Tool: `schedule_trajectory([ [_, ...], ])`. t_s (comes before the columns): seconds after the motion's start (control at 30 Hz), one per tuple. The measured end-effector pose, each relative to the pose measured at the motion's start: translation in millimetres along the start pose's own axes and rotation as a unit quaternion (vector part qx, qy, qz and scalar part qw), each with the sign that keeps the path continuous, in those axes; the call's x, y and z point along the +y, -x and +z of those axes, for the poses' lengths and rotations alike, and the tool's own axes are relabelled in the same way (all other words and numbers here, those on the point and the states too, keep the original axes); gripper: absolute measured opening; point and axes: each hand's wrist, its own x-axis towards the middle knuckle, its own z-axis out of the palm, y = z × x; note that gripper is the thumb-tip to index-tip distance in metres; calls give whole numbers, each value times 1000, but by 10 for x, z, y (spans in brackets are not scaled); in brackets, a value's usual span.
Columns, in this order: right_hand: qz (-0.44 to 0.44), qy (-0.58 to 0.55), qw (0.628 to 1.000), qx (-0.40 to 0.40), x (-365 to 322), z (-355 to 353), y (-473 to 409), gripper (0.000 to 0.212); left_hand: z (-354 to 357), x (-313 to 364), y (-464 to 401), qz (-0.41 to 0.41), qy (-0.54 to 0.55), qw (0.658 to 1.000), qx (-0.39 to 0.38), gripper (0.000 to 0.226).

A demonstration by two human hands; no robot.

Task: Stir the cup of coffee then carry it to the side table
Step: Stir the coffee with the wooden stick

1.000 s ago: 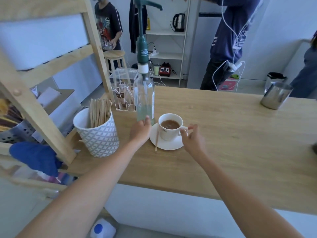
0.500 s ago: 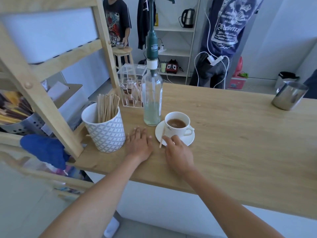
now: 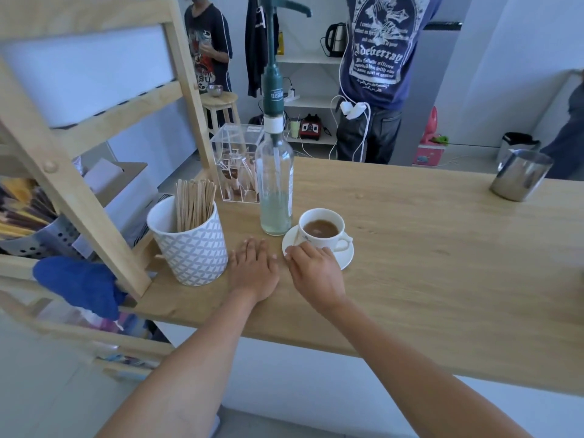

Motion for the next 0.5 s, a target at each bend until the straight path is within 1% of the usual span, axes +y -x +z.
schedule_trajectory([
  [0.1,10,-79,994,78,-68,-320,-229,22,-9,16,-4,-7,-8,1000,-2,58],
  [0.13,38,-121,987,103,-81,-453,-319,25,-15,23,-8,-10,-11,1000,-5,58],
  [0.2,119,-207,959,153,-80,-726,-501,32,-25,29,-8,-11,-15,1000,-12,58],
  [0.27,184,-236,932,206,14,-930,-662,33,-28,27,-3,-10,-17,1000,-12,58],
  [0.3,204,-230,926,218,84,-984,-731,31,-26,22,-2,-10,-17,1000,-12,58],
  [0.37,231,-194,932,201,230,-1023,-827,27,-16,13,-3,-8,-16,1000,-11,58],
  [0.5,261,-91,958,69,464,-863,-879,25,-16,12,-8,-3,-10,1000,-10,59],
])
